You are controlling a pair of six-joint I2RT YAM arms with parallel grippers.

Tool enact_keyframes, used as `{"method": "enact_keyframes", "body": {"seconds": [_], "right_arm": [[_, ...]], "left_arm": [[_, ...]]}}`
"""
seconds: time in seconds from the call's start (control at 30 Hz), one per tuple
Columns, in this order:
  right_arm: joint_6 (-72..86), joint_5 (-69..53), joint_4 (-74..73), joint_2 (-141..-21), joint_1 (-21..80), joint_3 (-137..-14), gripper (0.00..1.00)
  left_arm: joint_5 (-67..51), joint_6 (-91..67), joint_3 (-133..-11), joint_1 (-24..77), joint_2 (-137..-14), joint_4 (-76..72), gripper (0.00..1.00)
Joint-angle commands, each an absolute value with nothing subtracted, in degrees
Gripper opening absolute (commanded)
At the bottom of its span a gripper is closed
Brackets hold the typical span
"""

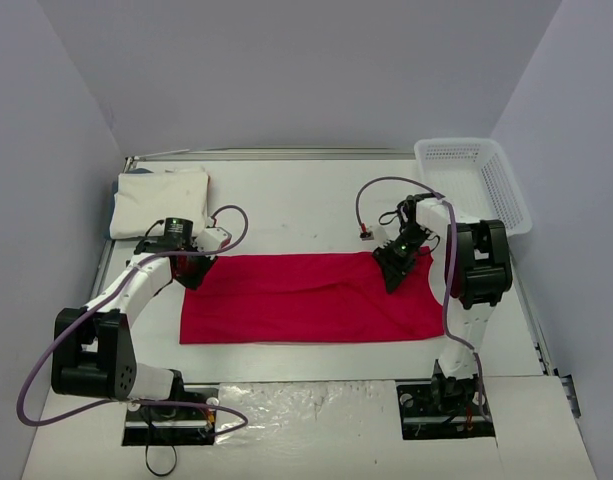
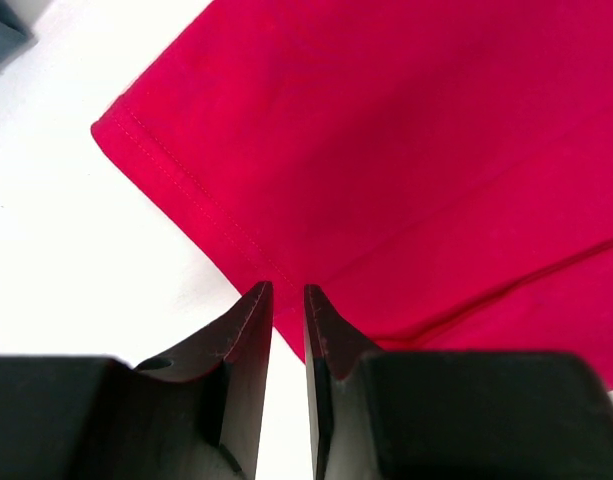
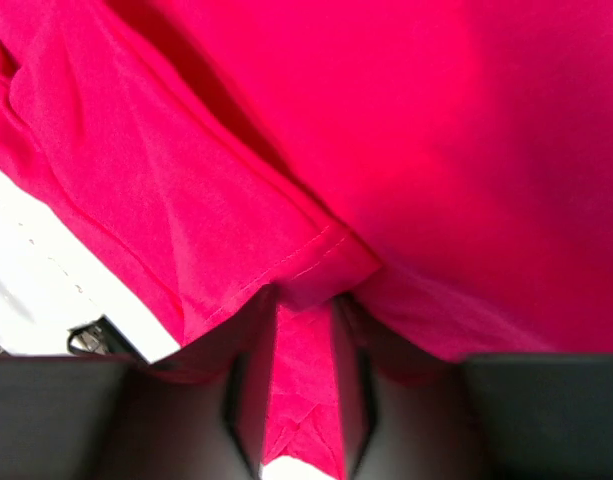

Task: Fold and stack the t-shirts
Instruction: Fold the other side of the tshirt into a rectangle

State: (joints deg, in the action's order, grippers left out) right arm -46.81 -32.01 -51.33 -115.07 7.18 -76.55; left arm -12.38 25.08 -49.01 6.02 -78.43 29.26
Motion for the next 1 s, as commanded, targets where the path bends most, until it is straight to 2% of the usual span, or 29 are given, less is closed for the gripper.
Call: {"method": "enact_keyframes", "body": {"seconds": [0.0,0.17,0.37,0.6,0.97], "right_arm": [[-47.3,-33.1,-52.2,-116.5,7.6,-77.2,0.22],[-46.5,-33.2,-51.6,-115.5,7.6,-76.6,0.09],[-45.0,-32.3,-51.8,-112.5,7.6,-77.1,0.00],[-43.2,-31.5,-52.4,-107.5,9.8,-76.1,0.00],[-41.2,-31.3,-54.8,-101.1,18.9,-72.6,0.00]], "left_arm": [[-12.0,24.7,-49.6,5.6,-77.6,28.8,0.18],[-12.1,24.7,-49.5,5.6,-77.3,28.8,0.18],[-12.0,24.5,-48.9,5.6,-76.2,28.4,0.17],[-12.2,24.4,-48.6,5.4,-75.5,28.3,0.17],[-12.4,24.5,-48.5,5.0,-75.1,28.0,0.16]]}}
